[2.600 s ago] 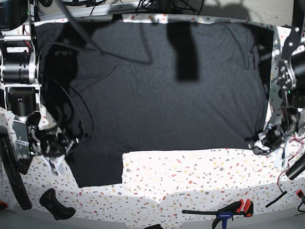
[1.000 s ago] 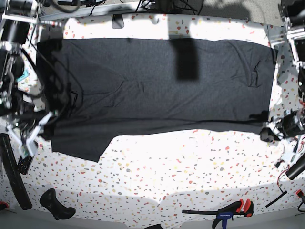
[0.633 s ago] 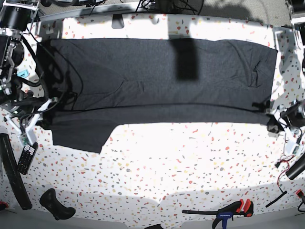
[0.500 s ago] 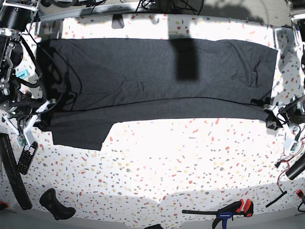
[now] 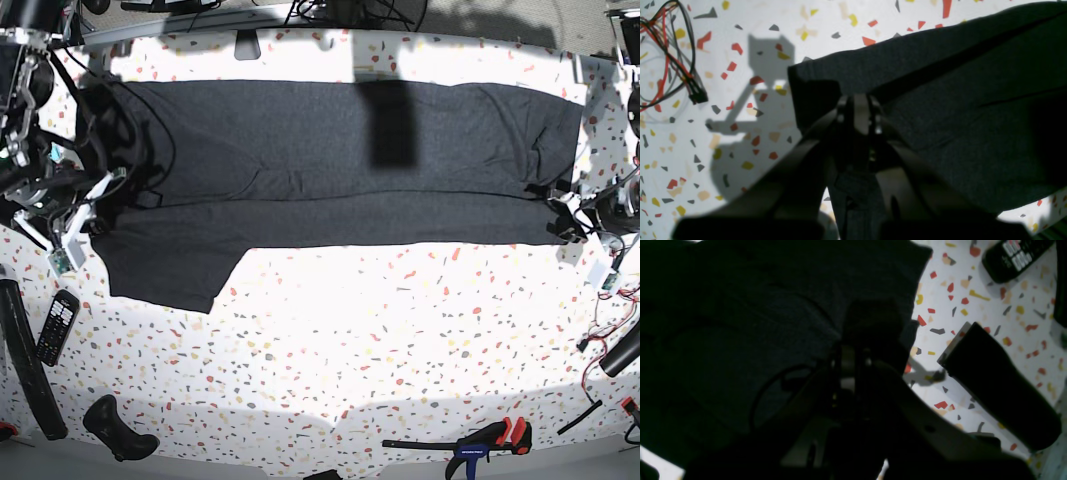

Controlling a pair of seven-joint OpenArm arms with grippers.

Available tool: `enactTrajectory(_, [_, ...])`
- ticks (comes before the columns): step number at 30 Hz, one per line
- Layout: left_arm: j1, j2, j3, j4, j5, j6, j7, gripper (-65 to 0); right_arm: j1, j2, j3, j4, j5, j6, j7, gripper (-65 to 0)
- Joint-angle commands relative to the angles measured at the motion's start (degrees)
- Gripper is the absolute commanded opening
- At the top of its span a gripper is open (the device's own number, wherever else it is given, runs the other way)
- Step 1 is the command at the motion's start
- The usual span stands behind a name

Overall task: Fold the T-shirt properly
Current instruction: 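Lower the folded strip onto the table and open both grippers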

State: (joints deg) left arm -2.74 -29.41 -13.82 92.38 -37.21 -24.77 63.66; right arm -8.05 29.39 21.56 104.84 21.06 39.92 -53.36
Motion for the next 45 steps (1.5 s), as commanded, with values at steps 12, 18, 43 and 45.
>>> enactTrajectory(12, [0.26, -1.49, -0.39, 1.05, -0.31, -0.07, 2.78, -65.0, -3.56, 1.07, 0.94, 2.6, -1.44, 0.08, -1.44, -65.0])
enactTrajectory(18, [2.62, -2.43, -0.39, 1.25, -0.33, -0.04, 2.97, -65.0, -3.54, 1.09, 0.98, 2.6, -1.55, 0.08, -2.89, -65.0])
enactTrajectory(43, [4.68, -3.15, -0.39, 1.4, 2.67, -0.04, 2.03, -64.3, -3.54, 1.05, 0.98, 2.56, -1.01, -1.81, -8.0, -49.4])
enactTrajectory(45, [4.68, -3.15, -0.39, 1.4, 2.69, -0.04, 1.03, -50.1, -3.54, 1.05, 0.98, 2.56, -0.26, -1.79, -7.43, -37.0])
